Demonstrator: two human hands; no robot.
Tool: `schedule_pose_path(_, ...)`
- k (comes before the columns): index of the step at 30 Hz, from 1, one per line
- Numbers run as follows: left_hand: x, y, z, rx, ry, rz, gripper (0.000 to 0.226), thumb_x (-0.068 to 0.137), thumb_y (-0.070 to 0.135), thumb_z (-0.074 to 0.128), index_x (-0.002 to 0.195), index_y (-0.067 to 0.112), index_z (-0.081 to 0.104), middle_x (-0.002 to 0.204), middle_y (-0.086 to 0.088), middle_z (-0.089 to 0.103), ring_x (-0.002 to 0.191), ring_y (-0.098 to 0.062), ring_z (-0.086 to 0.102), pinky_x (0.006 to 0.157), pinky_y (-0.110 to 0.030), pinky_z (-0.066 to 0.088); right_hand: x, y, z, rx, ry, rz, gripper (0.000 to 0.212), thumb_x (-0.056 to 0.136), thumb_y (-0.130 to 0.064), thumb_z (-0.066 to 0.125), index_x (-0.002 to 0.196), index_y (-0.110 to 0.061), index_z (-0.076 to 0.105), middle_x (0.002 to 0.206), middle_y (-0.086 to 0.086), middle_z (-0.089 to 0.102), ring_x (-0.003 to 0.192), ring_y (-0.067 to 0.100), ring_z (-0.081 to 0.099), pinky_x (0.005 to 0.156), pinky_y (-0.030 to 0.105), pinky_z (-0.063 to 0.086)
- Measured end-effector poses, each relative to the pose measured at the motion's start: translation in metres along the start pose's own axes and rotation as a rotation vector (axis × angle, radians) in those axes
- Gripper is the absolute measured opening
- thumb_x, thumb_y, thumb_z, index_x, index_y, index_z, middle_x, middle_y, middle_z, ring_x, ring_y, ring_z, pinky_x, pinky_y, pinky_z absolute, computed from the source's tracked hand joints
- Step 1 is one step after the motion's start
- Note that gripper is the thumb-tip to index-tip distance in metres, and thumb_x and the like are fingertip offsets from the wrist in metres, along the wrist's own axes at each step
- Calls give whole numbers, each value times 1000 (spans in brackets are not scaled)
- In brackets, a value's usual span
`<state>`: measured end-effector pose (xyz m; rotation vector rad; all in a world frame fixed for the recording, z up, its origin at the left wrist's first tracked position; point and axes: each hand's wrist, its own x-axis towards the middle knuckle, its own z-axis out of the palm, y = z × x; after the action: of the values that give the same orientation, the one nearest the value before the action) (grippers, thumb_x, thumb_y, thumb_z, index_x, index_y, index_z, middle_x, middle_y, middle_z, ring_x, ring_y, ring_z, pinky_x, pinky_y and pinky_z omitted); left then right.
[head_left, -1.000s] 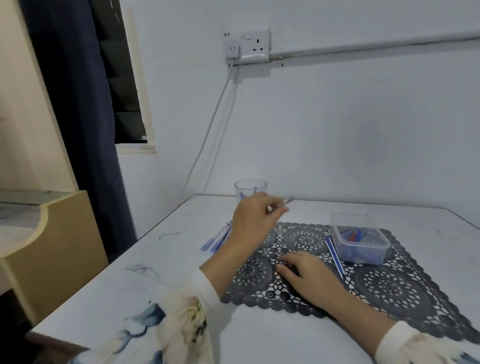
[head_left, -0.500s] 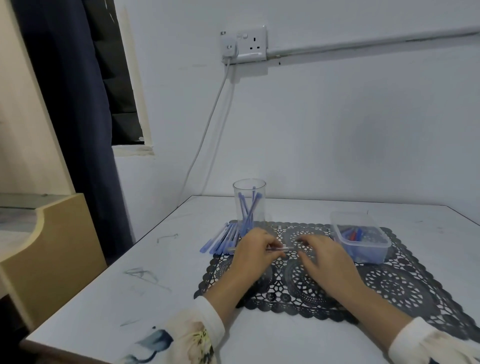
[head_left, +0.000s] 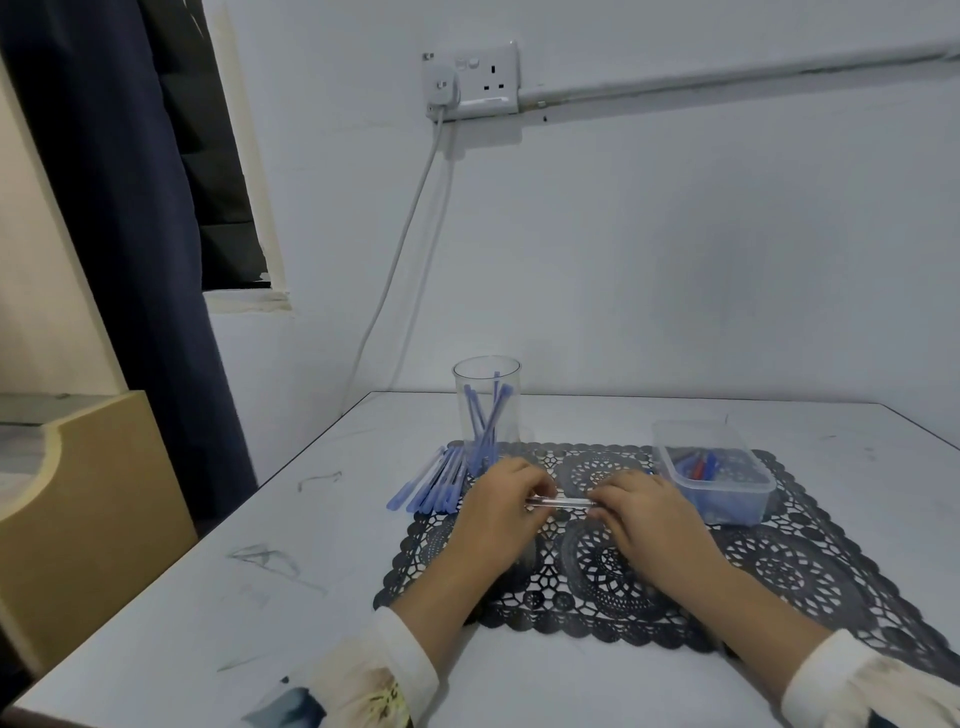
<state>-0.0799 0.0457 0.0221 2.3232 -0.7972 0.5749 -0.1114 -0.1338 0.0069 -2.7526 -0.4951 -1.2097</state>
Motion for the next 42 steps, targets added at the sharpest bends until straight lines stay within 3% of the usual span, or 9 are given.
schedule_pose_path(3, 0, 2, -1, 16, 0, 9, 12, 77, 15, 73, 86, 18, 67, 83, 11, 55, 78, -4, 48, 76, -20, 41, 1, 3, 0, -1, 27, -1, 24, 54, -19, 89, 70, -20, 72, 67, -7, 66, 60, 13, 63, 55, 31, 54)
schedule_pose_path(8, 1, 2, -3, -24, 11, -17, 16, 78, 25, 72, 92, 18, 73, 86, 3, 65, 83, -11, 56, 81, -27, 46, 3, 5, -4, -25, 69, -50, 21, 53, -18, 88, 66, -18, 72, 63, -5, 65, 57, 16, 60, 53, 31, 53)
schedule_pose_path(12, 1, 1, -1, 61, -11, 92, 16, 86, 19, 64, 99, 16, 73, 88, -1, 68, 81, -14, 56, 80, -27, 47, 2, 6, -3, -45, 73, -85, 19, 54, -15, 88, 64, -17, 72, 61, -5, 64, 57, 17, 60, 59, 32, 52)
schedule_pose_path(17, 1, 1, 0, 129, -59, 170, 13, 87, 9, 58, 87, 11, 70, 78, -2, 63, 72, -8, 42, 71, -24, 42, 2, 6, -5, -37, 53, -104, 20, 51, -11, 87, 64, -16, 72, 61, -4, 65, 58, 17, 61, 63, 30, 53)
schedule_pose_path(21, 2, -1, 0, 152, -109, 192, 11, 87, 7, 57, 83, 10, 67, 69, 7, 47, 69, -10, 42, 66, -23, 39, 3, 7, -6, -38, 19, -130, 20, 49, -12, 87, 62, -16, 72, 60, -5, 64, 58, 16, 61, 67, 30, 53)
schedule_pose_path(24, 2, 0, -2, 120, -144, 196, 13, 89, 9, 56, 82, 9, 67, 66, 8, 47, 63, -10, 44, 64, -22, 42, 3, 8, -8, -43, 18, -138, 20, 51, -12, 86, 65, -15, 72, 62, -4, 64, 60, 16, 61, 69, 30, 52)
schedule_pose_path(31, 0, 2, -3, 122, -135, 142, 20, 94, 22, 51, 100, 12, 68, 79, -2, 62, 74, -15, 53, 72, -25, 45, 1, 9, -3, 62, 19, -36, 18, 64, -9, 82, 79, -10, 73, 71, 0, 65, 63, 20, 60, 59, 35, 55)
schedule_pose_path(39, 0, 1, -2, 122, -172, 120, 19, 94, 23, 52, 95, 12, 67, 73, 4, 54, 70, -11, 48, 69, -18, 36, 1, 3, -9, 177, -23, 69, 25, 56, -5, 84, 69, -17, 67, 68, -6, 62, 61, 12, 58, 54, 24, 49)
schedule_pose_path(42, 0, 1, -3, 141, -182, 112, 19, 94, 24, 51, 94, 12, 67, 73, 1, 56, 70, -12, 48, 68, -20, 37, -1, 4, -7, 228, -71, 103, 15, 68, -11, 78, 76, -17, 67, 75, -5, 63, 68, 11, 57, 61, 25, 51)
